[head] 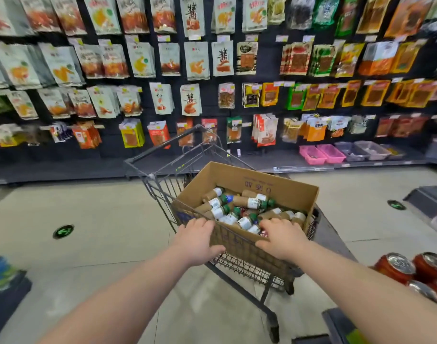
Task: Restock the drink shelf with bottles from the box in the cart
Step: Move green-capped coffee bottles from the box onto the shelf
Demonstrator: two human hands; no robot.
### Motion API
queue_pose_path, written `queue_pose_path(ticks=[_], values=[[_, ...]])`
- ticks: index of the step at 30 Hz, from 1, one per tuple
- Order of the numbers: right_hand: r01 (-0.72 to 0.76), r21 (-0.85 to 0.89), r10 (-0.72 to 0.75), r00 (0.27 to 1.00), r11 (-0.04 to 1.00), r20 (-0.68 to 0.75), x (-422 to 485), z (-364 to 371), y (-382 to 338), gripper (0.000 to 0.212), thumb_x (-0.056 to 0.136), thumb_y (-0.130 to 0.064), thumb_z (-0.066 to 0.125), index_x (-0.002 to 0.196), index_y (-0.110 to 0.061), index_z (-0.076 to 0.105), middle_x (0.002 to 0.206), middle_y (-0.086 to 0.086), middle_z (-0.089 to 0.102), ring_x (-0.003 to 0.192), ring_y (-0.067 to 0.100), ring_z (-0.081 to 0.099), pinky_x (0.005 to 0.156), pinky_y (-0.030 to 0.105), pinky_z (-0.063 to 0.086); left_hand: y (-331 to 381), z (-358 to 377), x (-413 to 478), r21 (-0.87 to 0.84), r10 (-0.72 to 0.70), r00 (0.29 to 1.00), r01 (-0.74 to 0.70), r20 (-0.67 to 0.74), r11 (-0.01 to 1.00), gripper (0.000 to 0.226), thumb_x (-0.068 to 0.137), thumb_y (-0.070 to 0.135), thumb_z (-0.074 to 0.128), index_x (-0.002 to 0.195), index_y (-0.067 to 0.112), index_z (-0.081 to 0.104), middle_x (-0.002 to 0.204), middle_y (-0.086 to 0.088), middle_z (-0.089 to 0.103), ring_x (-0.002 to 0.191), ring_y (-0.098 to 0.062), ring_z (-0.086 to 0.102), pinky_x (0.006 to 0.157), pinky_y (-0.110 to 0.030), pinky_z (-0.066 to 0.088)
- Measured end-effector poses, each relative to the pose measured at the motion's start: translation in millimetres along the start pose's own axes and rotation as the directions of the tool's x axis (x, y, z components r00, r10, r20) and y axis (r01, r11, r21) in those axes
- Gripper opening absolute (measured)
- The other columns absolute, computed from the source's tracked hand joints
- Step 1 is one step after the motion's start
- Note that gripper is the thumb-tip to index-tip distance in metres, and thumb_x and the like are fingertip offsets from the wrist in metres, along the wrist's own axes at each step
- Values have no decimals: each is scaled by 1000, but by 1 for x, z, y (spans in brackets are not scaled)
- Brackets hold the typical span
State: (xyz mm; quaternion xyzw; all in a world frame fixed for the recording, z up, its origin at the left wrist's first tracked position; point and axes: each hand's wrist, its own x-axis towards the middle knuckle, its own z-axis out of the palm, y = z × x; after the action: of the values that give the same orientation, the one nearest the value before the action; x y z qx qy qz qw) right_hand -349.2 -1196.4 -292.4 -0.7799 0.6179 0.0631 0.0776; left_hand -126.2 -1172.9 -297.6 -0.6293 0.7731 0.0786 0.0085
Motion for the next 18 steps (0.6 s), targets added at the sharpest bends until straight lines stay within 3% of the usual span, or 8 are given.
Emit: queue_pose_path(ticks=[13,18], values=[[-248,65,241,966,967,96,146,18,-25,53,87,-53,46,133,-26,41,132,3,50,121,27,46,97,42,38,-118,-7,176,8,143,988,-144,58,990,70,81,64,51,136,22,39,136,-3,46,126,-25,42,105,-48,36],[-330,100,308,933,939,187,172,35,-27,55,88,-55,49,132,-22,42,130,4,50,119,28,47,94,43,40,-135,10,225,1,183,972,-186,146,983,70,82,65,49,135,22,38,137,-3,45,126,-24,43,102,-45,38]])
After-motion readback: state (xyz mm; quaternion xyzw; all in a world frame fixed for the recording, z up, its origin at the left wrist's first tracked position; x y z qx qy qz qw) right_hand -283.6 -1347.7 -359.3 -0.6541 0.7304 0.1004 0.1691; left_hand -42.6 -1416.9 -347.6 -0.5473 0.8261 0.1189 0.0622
